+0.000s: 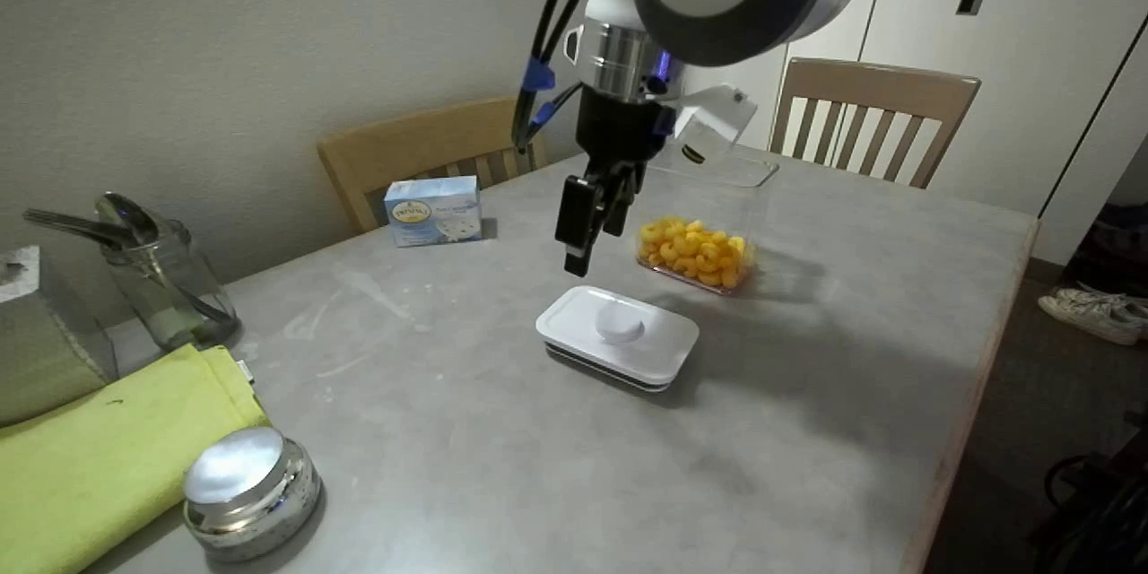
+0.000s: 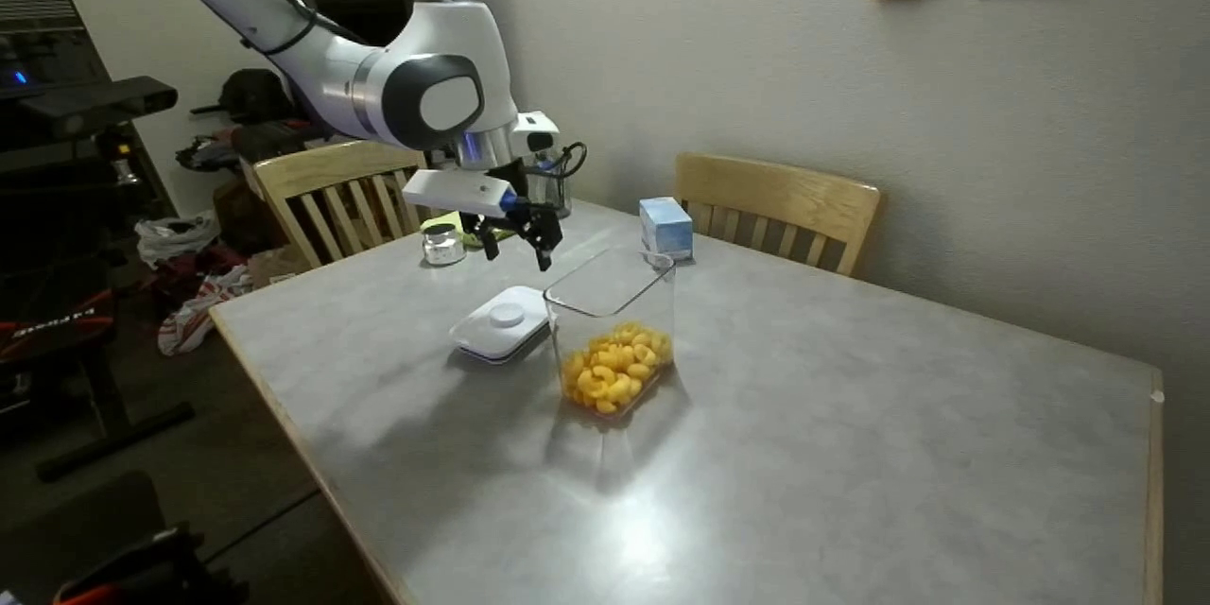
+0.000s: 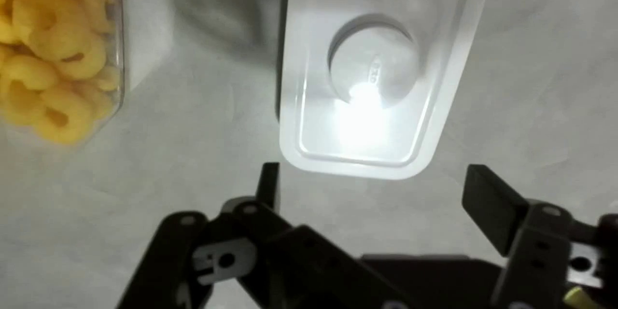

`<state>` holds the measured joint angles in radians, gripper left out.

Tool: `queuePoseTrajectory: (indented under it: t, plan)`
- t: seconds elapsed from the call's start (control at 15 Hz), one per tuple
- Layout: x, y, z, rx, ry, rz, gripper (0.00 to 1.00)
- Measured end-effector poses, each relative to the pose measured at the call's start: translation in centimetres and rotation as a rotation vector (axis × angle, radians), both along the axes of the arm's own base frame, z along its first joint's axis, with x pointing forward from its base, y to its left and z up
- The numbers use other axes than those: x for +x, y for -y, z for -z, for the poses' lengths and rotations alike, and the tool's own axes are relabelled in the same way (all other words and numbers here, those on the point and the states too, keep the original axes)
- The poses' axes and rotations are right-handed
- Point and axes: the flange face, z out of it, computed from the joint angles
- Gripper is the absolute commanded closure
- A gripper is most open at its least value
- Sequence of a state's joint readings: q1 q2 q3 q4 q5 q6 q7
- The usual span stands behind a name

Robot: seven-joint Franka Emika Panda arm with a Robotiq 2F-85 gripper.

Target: Push the knob on the lid then lift it and place it on the table

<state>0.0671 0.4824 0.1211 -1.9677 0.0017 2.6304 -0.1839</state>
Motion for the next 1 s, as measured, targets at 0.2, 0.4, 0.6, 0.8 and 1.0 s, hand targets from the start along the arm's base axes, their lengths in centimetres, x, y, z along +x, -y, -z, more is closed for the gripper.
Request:
queuePoseTrajectory:
  t: [0.2,0.4,0.6,0.8,1.0]
  plan:
    - [0.3,0.2,-2.8,0.003,0.043,0.003,0.00]
    - [0.5,0.4,-5.7,0.003,0.083,0.001,0.00]
    - [0.2,0.7,-8.2,-0.007,0.080,-0.008,0.00]
    - [-0.4,1.3,-10.4,-0.029,0.039,-0.018,0.00]
    - [-1.2,2.0,-12.3,-0.047,-0.009,-0.047,0.00]
